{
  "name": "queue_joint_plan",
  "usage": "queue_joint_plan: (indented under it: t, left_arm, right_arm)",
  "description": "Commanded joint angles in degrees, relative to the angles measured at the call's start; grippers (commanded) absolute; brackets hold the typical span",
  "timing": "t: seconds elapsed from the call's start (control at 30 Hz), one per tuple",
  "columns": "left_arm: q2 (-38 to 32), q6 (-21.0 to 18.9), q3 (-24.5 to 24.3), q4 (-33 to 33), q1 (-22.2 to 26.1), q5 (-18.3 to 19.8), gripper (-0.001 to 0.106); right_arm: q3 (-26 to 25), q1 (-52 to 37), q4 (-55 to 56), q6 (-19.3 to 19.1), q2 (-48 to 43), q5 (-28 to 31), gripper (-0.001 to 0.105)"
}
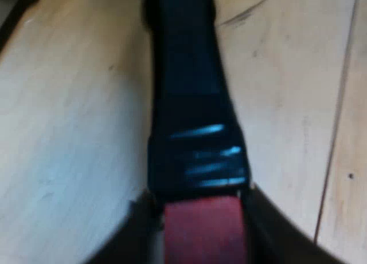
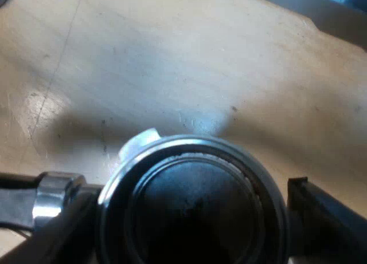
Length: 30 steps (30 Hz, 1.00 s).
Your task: Put the handle in the coffee machine
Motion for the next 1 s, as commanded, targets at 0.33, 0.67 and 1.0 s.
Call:
queue_joint_plan:
  t: [0.33,0.67,1.0]
  left_arm:
    - [-0.1,0.5,-0.1,-0.1,-0.3,1.3,0.0]
    - [-0.1,0.5,-0.1,-0.2,-0.3,1.3,0.0]
    - [-0.1,0.5,-0.1,-0.3,-0.3,1.3,0.0]
  right_arm:
    - [-0.8,-0.1,-0.8,-0.2,-1.0,-0.6,0.0]
    - [-0.8,-0.1,-0.8,0.8,-1.0,-3.7,0.053]
    - [-1.4,-0.1,-0.8,-0.3,-2.5,0.9,0.105]
